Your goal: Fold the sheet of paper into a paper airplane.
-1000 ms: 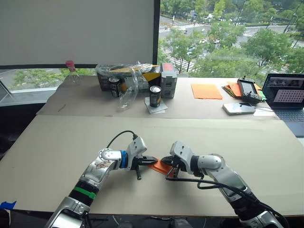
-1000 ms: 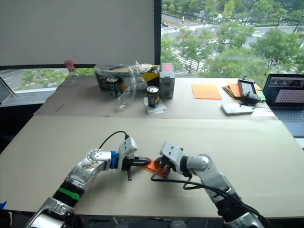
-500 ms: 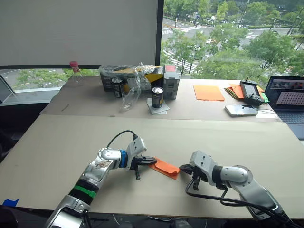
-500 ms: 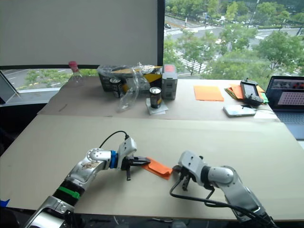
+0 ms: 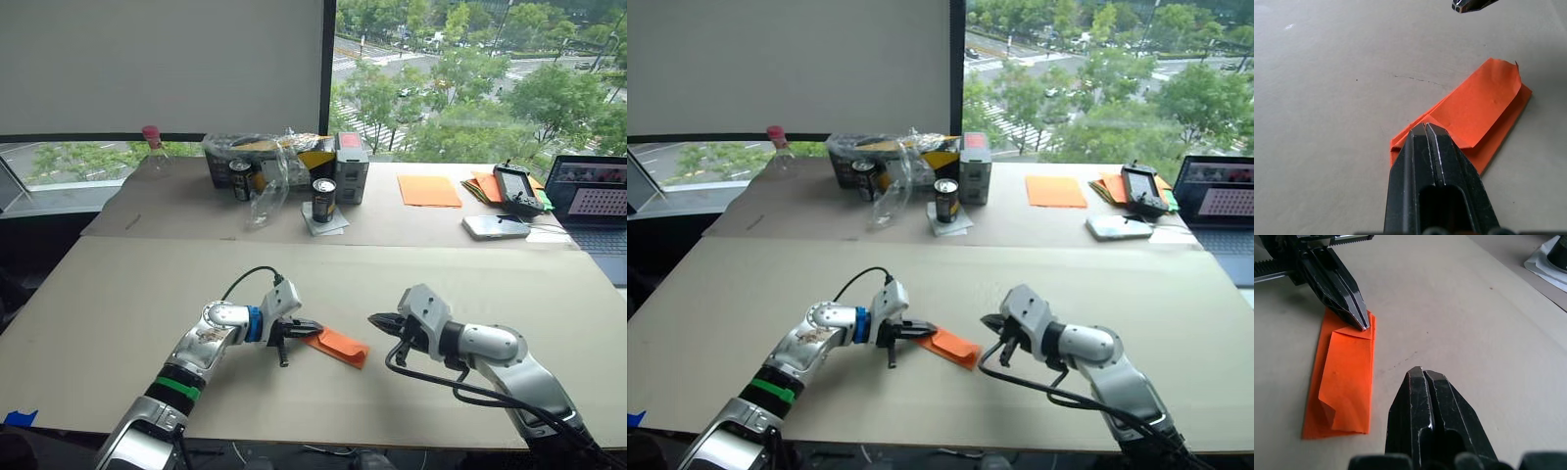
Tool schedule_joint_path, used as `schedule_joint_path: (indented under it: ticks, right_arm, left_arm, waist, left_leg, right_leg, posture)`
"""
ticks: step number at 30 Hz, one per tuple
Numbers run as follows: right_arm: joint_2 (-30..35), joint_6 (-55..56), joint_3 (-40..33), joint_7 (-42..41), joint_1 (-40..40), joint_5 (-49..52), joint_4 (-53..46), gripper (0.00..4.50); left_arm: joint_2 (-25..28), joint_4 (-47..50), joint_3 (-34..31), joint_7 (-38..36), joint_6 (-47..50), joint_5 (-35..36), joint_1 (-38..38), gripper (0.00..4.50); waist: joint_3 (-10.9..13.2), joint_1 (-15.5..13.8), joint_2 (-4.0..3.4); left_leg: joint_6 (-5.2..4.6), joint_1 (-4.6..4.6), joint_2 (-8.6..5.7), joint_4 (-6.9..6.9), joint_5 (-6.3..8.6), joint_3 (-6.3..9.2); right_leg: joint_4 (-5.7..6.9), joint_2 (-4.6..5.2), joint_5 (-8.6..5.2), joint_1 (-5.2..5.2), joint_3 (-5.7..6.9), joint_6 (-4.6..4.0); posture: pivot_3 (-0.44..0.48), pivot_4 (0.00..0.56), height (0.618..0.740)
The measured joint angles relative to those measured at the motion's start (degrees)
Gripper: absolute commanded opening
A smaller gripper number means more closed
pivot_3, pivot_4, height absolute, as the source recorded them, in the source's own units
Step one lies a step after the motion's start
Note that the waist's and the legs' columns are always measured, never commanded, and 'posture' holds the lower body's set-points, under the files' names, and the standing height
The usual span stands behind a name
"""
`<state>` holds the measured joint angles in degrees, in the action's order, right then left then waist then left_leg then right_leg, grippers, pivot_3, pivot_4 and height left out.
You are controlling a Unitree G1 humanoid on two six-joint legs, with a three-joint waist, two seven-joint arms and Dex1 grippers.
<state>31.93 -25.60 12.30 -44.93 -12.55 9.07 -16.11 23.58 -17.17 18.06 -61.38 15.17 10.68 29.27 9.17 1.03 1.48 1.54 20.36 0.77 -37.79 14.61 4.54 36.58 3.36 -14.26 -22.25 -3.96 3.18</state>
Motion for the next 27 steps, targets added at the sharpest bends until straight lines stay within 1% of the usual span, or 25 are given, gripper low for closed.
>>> schedule_joint_path:
  ticks: [3,7,10,14,19,23,25,27]
  right_arm:
    - [-1.18,-0.56,3.37,0.0,-0.12,-1.12,2.28,0.02]
    - [-0.53,-0.47,3.21,0.09,1.99,-1.37,1.49,0.02]
    - [0.89,-0.41,0.77,0.01,5.5,-0.3,-0.65,0.02]
    - [3.68,-2.78,-5.41,-1.01,10.24,4.21,-2.07,0.02]
    - [7.9,-2.61,-10.54,-3.82,13.83,7.22,-2.4,0.02]
    - [7.61,-3.47,-12.18,-4.97,12.15,10.54,-2.69,0.02]
    - [7.29,-4.56,-13.07,-5.19,8.43,13.04,-4.41,0.02]
    - [7.89,-5.01,-12.41,-6.23,5.06,13.99,-7.11,0.02]
  left_arm:
    - [-0.15,-0.01,0.11,-0.04,0.0,-0.08,0.06,0.0]
    - [-0.15,-0.07,0.08,-0.03,0.0,-0.16,0.15,0.0]
    - [-0.14,-0.06,0.08,-0.09,0.0,-0.2,0.13,0.0]
    - [-0.14,-0.07,0.08,-0.11,-0.02,-0.26,0.04,0.0]
    - [-0.13,-0.17,0.03,-0.38,-0.06,-0.26,-0.01,0.0]
    - [-0.1,-0.12,-0.47,-0.72,0.06,-0.21,-0.04,0.0]
    - [0.5,1.35,-1.18,-1.47,1.36,0.45,-0.45,0.0]
    - [2.68,5.9,-1.98,-2.96,5.47,2.6,-2.32,0.0]
  waist:
    - [0.0,-0.1,0.0]
    - [0.0,-0.2,-0.01]
    - [0.0,-0.17,-0.01]
    - [0.0,-0.1,-0.01]
    - [0.0,-0.09,0.0]
    - [0.03,0.05,-0.02]
    - [0.1,0.3,-0.08]
    - [0.22,0.88,-0.11]
  left_leg:
    - [0.0,0.03,-0.02,0.0,0.0,-0.01]
    - [0.0,0.02,-0.01,0.0,0.0,0.01]
    - [0.0,0.02,-0.01,0.0,0.0,0.01]
    - [0.0,0.01,-0.01,0.0,0.01,0.0]
    - [0.0,0.03,0.0,0.01,0.01,0.0]
    - [0.0,0.05,0.0,0.01,0.0,-0.01]
    - [0.0,0.1,0.01,0.01,0.0,-0.01]
    - [0.0,0.3,0.05,0.08,0.01,0.04]
  right_leg:
    - [-0.04,0.03,0.0,-0.01,-0.01,0.0]
    - [-0.04,0.02,0.0,0.0,0.02,0.0]
    - [-0.08,0.03,-0.01,0.02,0.02,0.01]
    - [-0.12,0.03,0.0,0.05,0.02,0.02]
    - [-0.2,0.02,0.0,0.05,0.01,0.02]
    - [-0.22,0.02,0.01,0.03,0.0,0.04]
    - [-0.23,0.01,0.02,0.0,-0.01,0.05]
    - [-0.28,-0.03,0.02,-0.16,0.02,0.05]
  posture:
    - [0.0,0.15,0.732]
    - [0.0,0.15,0.732]
    - [0.0,0.15,0.732]
    - [0.0,0.15,0.732]
    - [0.0,0.15,0.732]
    - [0.0,0.15,0.732]
    - [0.0,0.15,0.732]
    - [0.0,0.15,0.732]
